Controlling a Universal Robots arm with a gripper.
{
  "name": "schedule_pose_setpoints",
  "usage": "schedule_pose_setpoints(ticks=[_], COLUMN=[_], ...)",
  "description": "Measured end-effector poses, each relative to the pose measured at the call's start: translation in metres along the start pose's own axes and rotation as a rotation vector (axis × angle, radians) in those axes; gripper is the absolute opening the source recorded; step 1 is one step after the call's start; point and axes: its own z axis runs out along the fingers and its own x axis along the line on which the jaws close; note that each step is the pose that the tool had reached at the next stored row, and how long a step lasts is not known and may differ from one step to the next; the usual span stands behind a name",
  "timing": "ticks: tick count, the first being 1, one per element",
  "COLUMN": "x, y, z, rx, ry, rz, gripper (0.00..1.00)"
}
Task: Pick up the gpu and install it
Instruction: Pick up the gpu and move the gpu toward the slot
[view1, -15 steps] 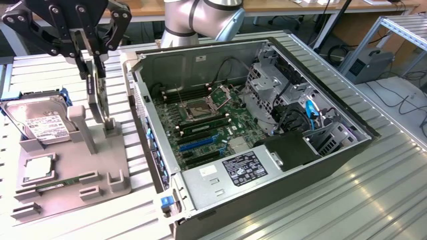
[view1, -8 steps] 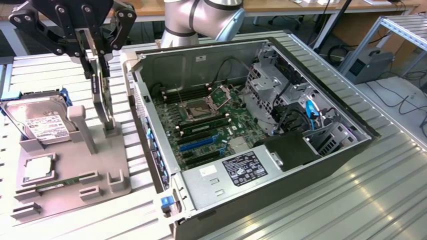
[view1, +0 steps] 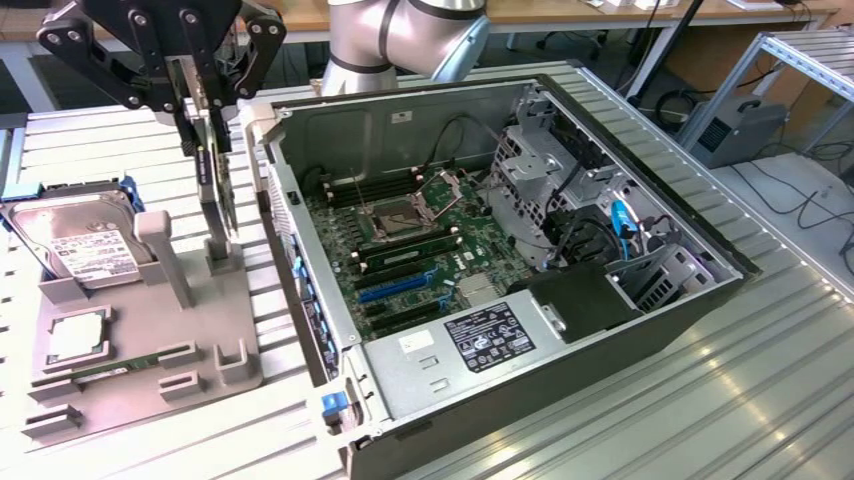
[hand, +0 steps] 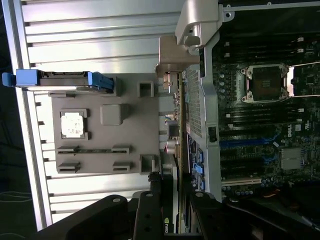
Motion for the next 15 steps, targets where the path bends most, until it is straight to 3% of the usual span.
schedule_pose_setpoints(ticks=[15], x=[-0.016], y=[0.0012], z=[0.0005], rx=[0.0002], ry=[-0.0001], rz=[0.000], gripper=[0.27])
